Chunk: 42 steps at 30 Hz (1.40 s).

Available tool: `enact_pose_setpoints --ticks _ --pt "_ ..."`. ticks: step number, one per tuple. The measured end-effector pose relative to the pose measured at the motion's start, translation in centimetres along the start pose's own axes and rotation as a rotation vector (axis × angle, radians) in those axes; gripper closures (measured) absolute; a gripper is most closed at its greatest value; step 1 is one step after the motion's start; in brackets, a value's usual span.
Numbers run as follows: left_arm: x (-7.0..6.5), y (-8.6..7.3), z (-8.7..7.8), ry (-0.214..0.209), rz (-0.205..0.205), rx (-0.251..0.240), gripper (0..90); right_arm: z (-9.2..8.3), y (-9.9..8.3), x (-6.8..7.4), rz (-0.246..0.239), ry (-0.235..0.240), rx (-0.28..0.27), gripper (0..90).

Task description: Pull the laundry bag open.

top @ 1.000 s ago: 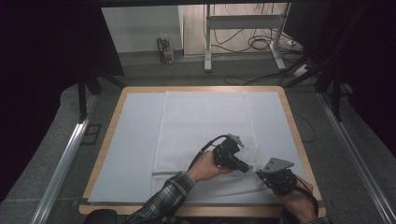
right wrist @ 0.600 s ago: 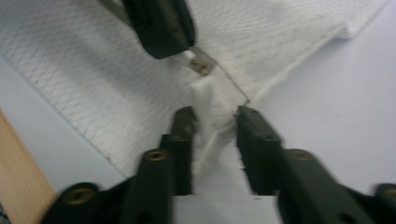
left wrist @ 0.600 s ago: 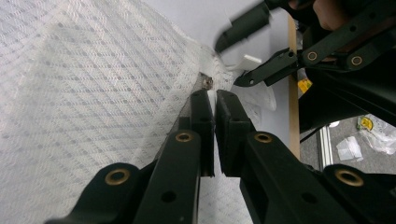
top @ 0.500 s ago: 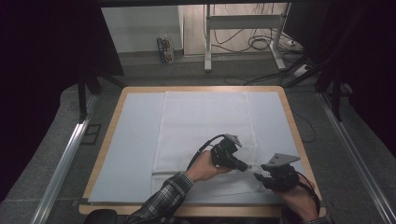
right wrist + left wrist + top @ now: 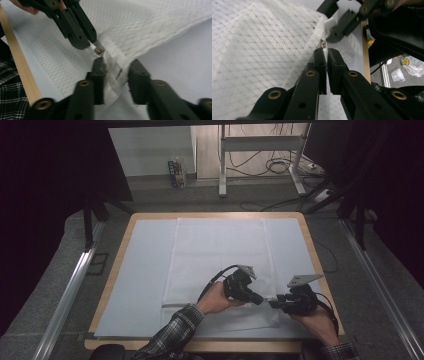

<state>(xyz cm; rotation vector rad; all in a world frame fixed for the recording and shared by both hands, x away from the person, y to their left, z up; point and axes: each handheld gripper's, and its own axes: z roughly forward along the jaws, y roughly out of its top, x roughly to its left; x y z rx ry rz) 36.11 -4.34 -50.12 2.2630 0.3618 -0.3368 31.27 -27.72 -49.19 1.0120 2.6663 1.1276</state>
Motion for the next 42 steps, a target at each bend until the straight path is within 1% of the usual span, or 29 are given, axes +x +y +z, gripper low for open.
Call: enact_pose_setpoints --ticks 1,2,5,6,10,16,19,21,25,26,27,28,31,33,35,36,37,38,40,41,42 --pt "0.02 -0.03 0.1 0.004 0.0 0.002 86.7 -0.08 -0.03 -0.01 0.0 0.0 -0.001 73.8" --pt "0.02 -0.06 0.19 0.011 -0.002 0.011 86.2 -0.16 -0.07 -0.03 0.001 0.011 -0.006 81.5" --pt "0.03 -0.25 0.46 0.012 -0.008 0.026 85.4 -0.19 -0.08 -0.01 -0.003 0.009 -0.015 83.4" --pt "0.07 -0.29 0.49 0.015 -0.007 0.032 85.4 -0.26 -0.07 0.05 -0.004 0.006 -0.021 83.7" --pt "0.21 -0.47 0.65 0.005 -0.02 0.026 82.4 -0.53 -0.08 0.1 0.0 -0.005 -0.039 83.9" --pt "0.19 -0.22 0.78 0.016 -0.039 0.017 81.3 -0.58 -0.06 0.16 0.001 -0.005 -0.049 84.0" --pt "0.04 -0.04 0.83 0.025 -0.044 0.019 82.6 -0.59 -0.06 0.16 0.002 -0.002 -0.051 83.9" --pt "-0.07 0.05 0.89 0.041 -0.047 0.019 85.5 -0.63 -0.05 0.18 0.002 0.0 -0.052 83.9" --pt "0.02 -0.04 0.8 0.026 -0.072 0.012 87.0 -0.68 -0.08 0.17 0.0 -0.001 -0.058 83.9" --pt "0.06 -0.07 0.76 0.024 -0.074 0.013 87.3 -0.64 -0.07 0.24 0.001 -0.013 -0.05 84.1" --pt "0.08 -0.09 0.72 0.022 -0.072 0.017 87.3 -0.64 -0.07 0.24 0.001 -0.013 -0.05 84.1" --pt "0.11 -0.1 0.71 0.017 -0.073 0.023 87.3 -0.56 -0.06 0.28 -0.008 -0.022 -0.043 84.2" --pt "0.12 -0.13 0.5 0.018 -0.07 0.032 87.5 -0.31 -0.06 0.58 -0.031 -0.062 -0.015 84.6" --pt "0.07 -0.17 0.4 0.016 -0.072 0.028 87.6 -0.29 -0.03 0.72 -0.033 -0.069 -0.01 84.8" --pt "-0.01 -0.19 0.28 0.032 -0.068 0.036 87.6 -0.27 0.0 0.79 -0.039 -0.09 -0.005 84.9" --pt "-0.03 -0.22 0.18 0.031 -0.066 0.037 87.6 -0.26 -0.02 0.78 -0.041 -0.099 -0.001 85.0" --pt "-0.07 -0.26 0.17 0.033 -0.061 0.035 87.6 -0.24 -0.07 0.73 -0.031 -0.086 -0.004 85.0" --pt "-0.15 -0.27 0.18 0.036 -0.057 0.038 87.6 -0.22 -0.08 0.74 -0.035 -0.084 -0.003 85.0" --pt "-0.35 -0.33 0.23 0.048 -0.06 0.039 87.6 -0.17 -0.05 0.83 -0.036 -0.089 0.003 85.0" --pt "-0.29 -0.36 0.14 0.047 -0.053 0.049 87.6 -0.14 -0.08 0.78 -0.032 -0.103 0.009 85.0" --pt "-0.28 -0.42 0.1 0.047 -0.051 0.051 87.6 -0.14 -0.15 0.74 -0.02 -0.093 0.008 85.0"
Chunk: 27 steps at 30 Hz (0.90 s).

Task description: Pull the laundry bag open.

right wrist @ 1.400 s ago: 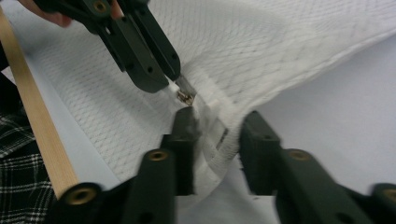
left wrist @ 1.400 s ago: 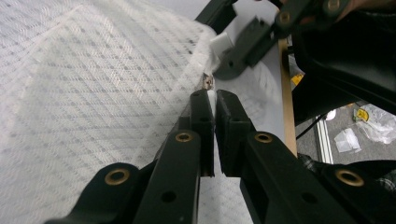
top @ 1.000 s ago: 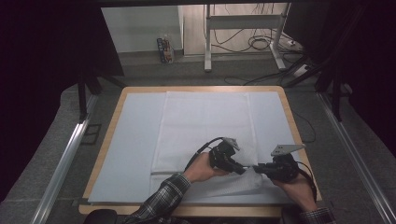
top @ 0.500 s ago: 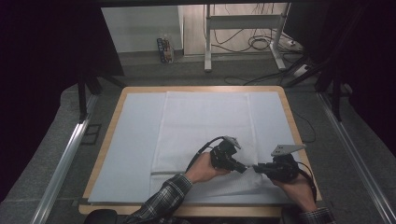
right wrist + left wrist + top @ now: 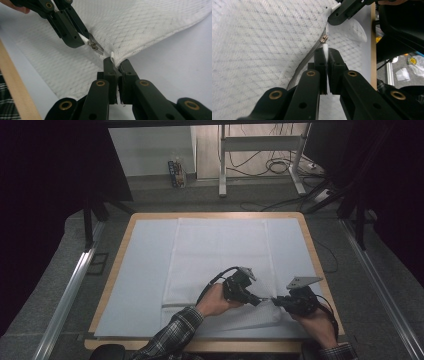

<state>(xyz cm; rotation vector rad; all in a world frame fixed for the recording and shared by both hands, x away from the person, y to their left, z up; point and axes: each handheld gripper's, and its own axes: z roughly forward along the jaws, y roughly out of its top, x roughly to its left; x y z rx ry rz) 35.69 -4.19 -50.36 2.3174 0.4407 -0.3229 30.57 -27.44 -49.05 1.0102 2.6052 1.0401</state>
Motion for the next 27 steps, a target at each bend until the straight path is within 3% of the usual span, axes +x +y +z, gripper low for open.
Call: enact_pose_setpoints --ticks 7,27 --pt "0.1 -0.5 -0.3 0.016 -0.001 0.011 87.6 0.0 -0.2 -0.1 0.001 -0.031 0.016 85.2" --pt "0.7 -2.6 -1.5 0.038 -0.03 0.013 87.6 0.0 -0.5 -0.1 0.009 -0.047 0.022 85.2"
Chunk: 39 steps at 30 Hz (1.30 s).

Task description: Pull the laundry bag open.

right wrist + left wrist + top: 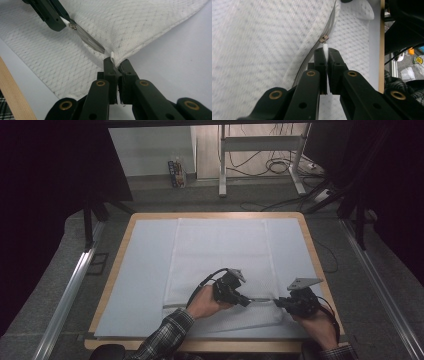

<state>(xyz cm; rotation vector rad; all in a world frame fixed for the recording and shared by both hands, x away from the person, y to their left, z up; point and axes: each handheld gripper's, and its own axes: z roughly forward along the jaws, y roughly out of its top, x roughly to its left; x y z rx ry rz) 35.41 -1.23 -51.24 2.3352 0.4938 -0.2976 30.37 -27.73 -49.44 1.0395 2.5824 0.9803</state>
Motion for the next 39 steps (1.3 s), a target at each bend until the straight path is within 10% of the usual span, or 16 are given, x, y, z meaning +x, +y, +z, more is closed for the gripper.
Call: enact_pose_setpoints --ticks 39 --pt "0.4 -3.9 -3.7 0.055 -0.06 -0.026 87.5 0.0 -0.3 -0.1 0.012 -0.024 0.003 85.0"
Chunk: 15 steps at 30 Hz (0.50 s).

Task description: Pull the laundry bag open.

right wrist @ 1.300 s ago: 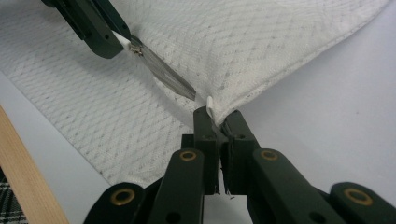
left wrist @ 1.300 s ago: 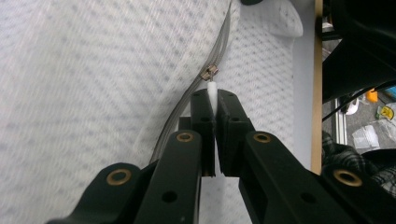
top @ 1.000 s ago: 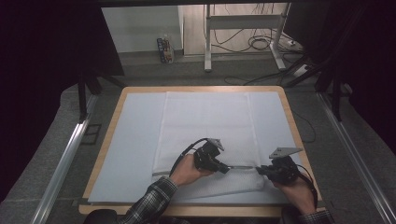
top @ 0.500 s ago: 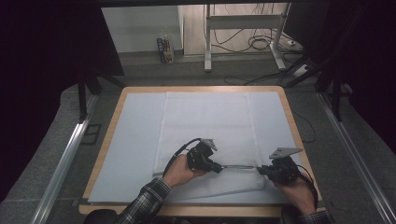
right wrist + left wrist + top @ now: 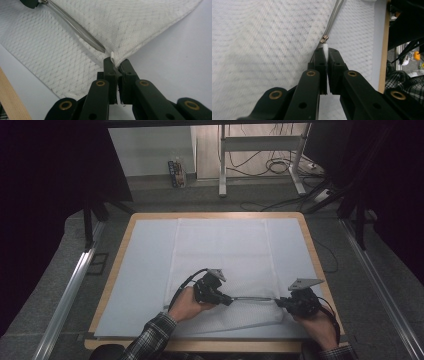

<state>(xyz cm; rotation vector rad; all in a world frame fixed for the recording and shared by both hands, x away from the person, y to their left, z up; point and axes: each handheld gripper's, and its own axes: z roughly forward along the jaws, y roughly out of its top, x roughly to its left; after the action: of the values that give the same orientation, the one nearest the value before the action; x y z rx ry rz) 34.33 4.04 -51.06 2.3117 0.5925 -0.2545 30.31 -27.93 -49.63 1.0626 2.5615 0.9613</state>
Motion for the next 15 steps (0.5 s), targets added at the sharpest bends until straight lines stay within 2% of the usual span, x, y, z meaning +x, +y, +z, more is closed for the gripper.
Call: enact_pose_setpoints --ticks 15 --pt "0.3 -2.0 -1.6 0.024 -0.029 -0.022 87.5 0.1 0.0 0.1 -0.004 -0.001 0.001 85.0"
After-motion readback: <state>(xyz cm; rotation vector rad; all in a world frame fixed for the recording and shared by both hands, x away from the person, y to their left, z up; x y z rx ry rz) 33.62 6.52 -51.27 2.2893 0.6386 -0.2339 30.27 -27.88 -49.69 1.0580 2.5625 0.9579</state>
